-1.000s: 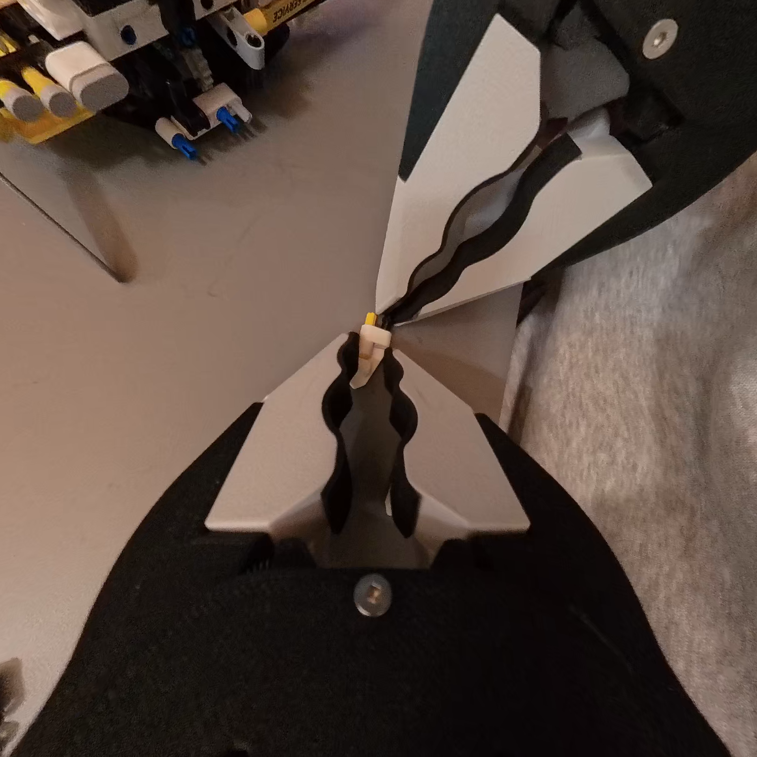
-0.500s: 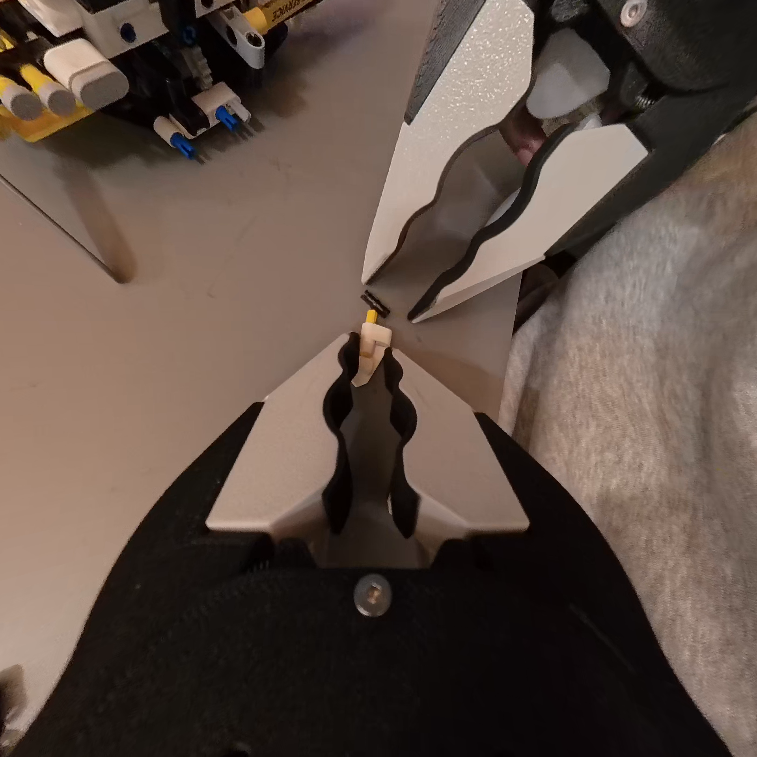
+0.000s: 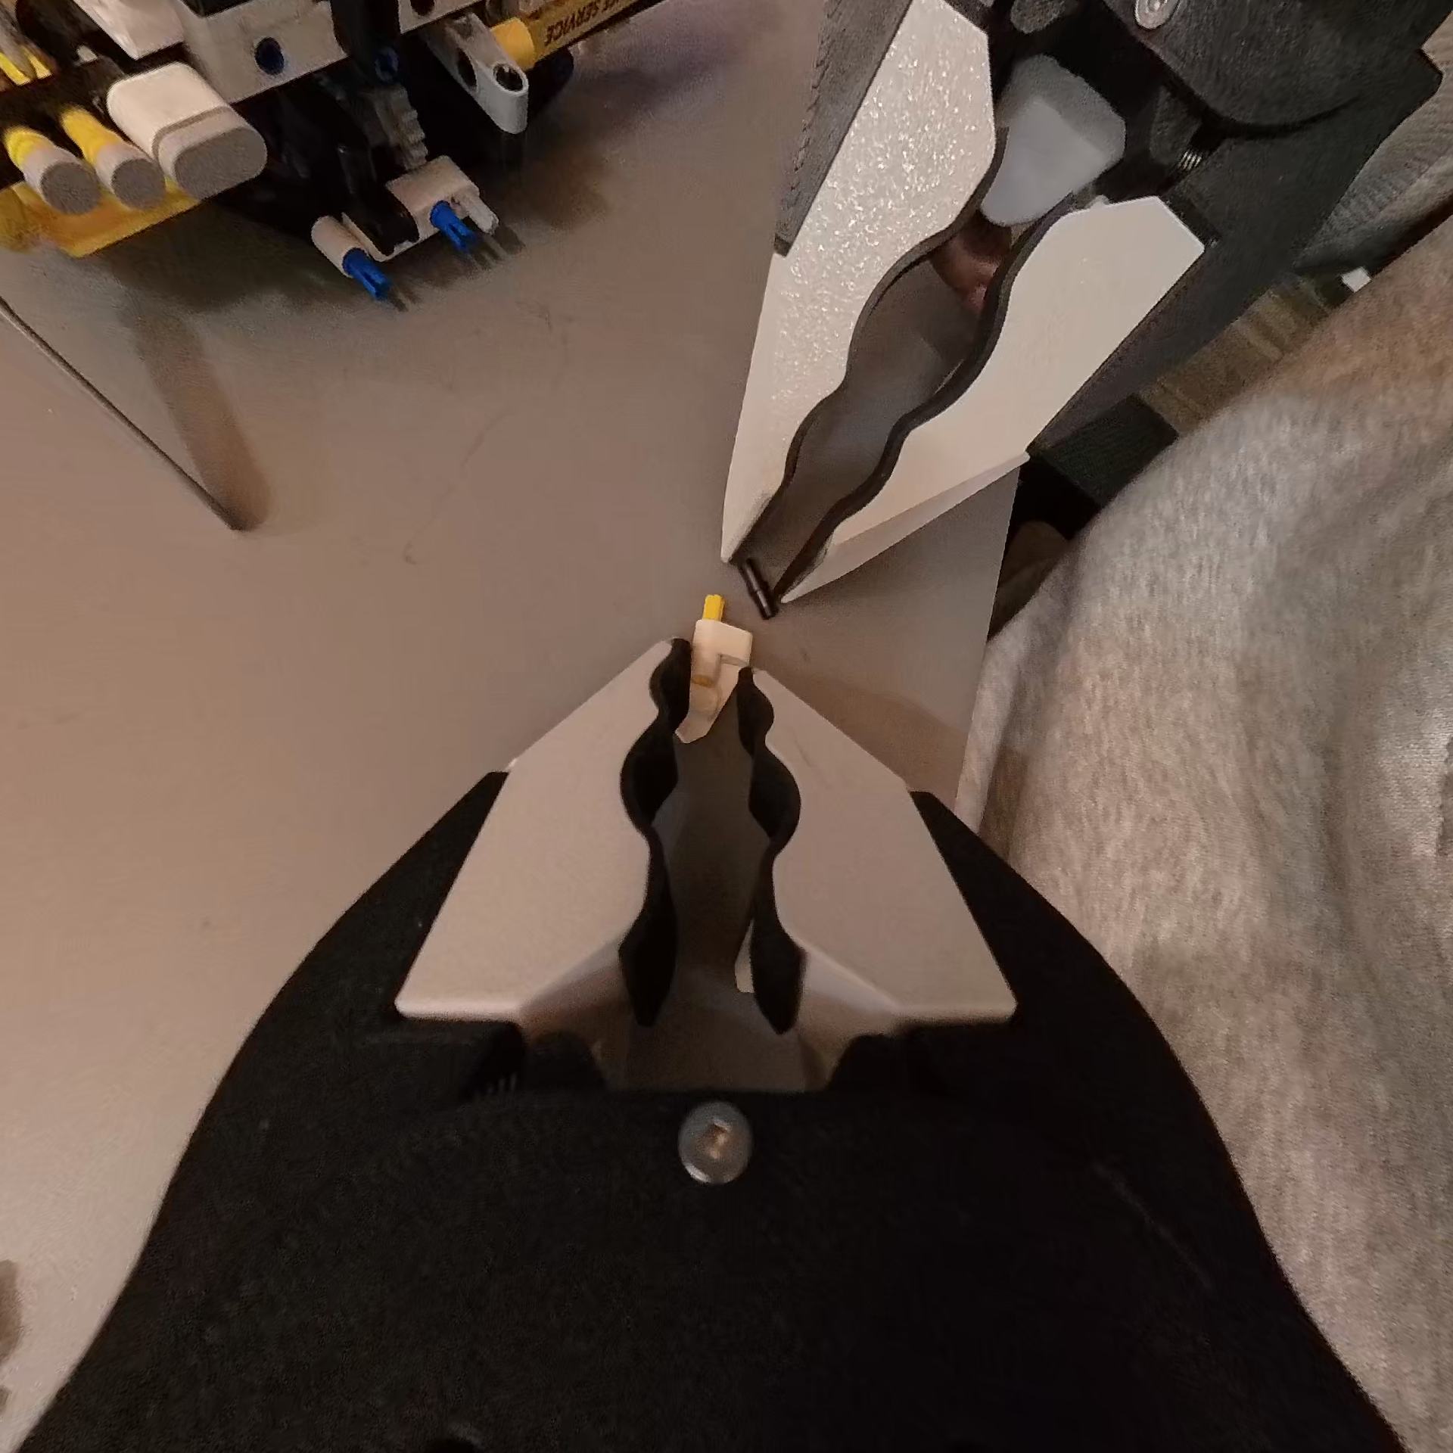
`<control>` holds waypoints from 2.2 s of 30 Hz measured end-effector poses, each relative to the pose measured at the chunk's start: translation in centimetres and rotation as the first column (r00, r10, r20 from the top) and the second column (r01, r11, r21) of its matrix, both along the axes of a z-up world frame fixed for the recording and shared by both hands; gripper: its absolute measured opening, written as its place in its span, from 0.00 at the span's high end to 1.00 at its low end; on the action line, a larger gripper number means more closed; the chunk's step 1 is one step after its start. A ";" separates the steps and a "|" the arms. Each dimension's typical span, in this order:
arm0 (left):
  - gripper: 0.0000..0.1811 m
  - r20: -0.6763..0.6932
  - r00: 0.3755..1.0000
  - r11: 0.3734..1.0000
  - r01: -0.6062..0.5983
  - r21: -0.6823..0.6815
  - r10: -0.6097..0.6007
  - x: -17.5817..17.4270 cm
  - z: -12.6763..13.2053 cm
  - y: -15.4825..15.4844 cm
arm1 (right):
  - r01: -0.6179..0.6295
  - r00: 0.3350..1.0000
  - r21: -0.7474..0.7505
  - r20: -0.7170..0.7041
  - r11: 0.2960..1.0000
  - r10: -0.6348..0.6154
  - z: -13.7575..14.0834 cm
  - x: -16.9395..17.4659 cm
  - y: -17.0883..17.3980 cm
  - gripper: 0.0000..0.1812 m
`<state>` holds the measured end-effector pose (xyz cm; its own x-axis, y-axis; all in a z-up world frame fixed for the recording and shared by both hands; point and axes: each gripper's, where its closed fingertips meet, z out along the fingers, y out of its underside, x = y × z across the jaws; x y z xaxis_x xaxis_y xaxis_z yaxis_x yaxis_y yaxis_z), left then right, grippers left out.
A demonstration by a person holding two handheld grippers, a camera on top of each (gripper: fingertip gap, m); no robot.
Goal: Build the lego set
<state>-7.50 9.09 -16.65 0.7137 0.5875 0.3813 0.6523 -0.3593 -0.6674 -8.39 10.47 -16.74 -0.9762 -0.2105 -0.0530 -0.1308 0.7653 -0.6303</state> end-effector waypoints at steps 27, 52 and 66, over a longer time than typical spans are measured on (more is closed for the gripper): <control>0.94 0.028 1.000 1.000 0.001 0.025 -0.001 0.3 0.0 0.3 | -0.025 0.999 -0.097 -0.047 0.995 0.021 0.0 0.2 -0.1 0.99; 0.94 0.033 0.999 1.000 0.000 0.027 -0.001 0.3 0.0 0.3 | -0.081 0.995 -0.175 -0.079 0.981 0.068 0.4 0.5 -0.2 0.99; 0.94 0.023 1.000 1.000 -0.001 0.018 0.001 0.3 0.0 0.3 | -0.112 0.971 -0.078 -0.218 0.991 0.093 0.2 0.4 -0.3 0.99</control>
<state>-7.20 9.40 -16.63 0.7041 0.5809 0.4083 0.6680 -0.3469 -0.6584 -7.94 10.14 -16.57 -0.9358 -0.3042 0.1781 -0.3445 0.6829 -0.6441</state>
